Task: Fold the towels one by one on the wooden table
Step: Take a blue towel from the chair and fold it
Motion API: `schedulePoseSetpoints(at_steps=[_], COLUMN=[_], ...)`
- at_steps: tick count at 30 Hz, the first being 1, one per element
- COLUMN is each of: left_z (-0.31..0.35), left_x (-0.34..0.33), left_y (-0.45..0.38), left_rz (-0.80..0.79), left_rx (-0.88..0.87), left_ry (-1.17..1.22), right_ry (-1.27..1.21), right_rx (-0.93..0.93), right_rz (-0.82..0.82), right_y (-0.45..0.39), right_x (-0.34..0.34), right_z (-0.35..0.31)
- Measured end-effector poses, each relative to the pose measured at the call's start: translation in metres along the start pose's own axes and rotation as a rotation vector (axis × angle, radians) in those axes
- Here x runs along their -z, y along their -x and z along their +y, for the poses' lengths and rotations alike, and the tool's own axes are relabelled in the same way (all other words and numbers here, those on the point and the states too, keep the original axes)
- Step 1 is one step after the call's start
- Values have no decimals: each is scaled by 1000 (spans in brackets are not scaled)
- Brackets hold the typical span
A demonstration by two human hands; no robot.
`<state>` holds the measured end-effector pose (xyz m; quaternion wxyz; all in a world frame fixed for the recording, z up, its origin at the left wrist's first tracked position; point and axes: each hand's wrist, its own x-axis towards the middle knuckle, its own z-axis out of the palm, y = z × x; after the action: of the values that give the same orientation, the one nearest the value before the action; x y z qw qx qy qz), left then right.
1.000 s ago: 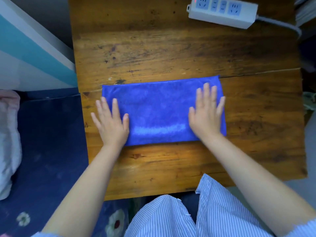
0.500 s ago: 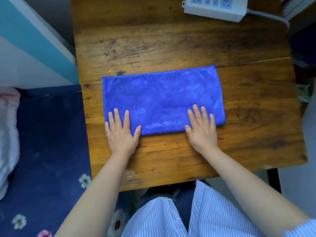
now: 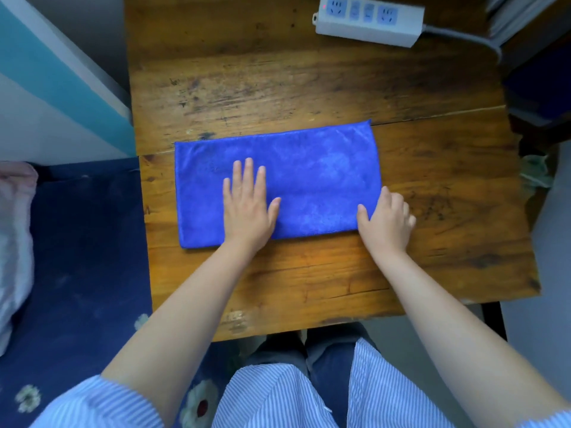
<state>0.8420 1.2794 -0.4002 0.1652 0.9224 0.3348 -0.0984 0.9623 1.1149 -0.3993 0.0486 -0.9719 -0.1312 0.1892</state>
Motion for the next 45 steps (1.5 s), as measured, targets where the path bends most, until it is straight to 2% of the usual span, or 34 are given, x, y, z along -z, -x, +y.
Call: schedulePoseSetpoints(at_steps=[4,8,16,21,23,27,30,35,38,39,42,45], left_z=[32,36,37,26,13,-48,-96,-163,-192,-196,-203,-194], left_x=[-16,-28,-27,-16,-7,6,15,18,12,10,12,20], left_y=[-27,-31,-31,-24,-16,6,30,69,84,88,91,80], left_rz=[-58,-69,-64,-49,5,92,110,48,-14,-12,1,-7], left_rx=[7,65,60,7,3,67,119,161,152,161,209,255], left_ry=[-27,-30,-30,125,186,200,190,132,118,135,241,443], right_ry=[9,-38,-188,-309,-342,-346,-350,-301,-132,-79,-84,-31], right_rx=[-51,-69,-80,5,50,241,361,416,414,427,477,565], right_rz=[-45,-57,-14,143,239,480,535,373,-45,-126,-145,23], right_y=[-7,-13,-16,-2,8,35,57,93,110,113,121,119], right_x=[0,1,3,16,22,22,9,-36,-63,-72,-79,-77], right_z=[-7,-6,-9,-23,-36,-88,-134,-205,-229,-230,-220,-192])
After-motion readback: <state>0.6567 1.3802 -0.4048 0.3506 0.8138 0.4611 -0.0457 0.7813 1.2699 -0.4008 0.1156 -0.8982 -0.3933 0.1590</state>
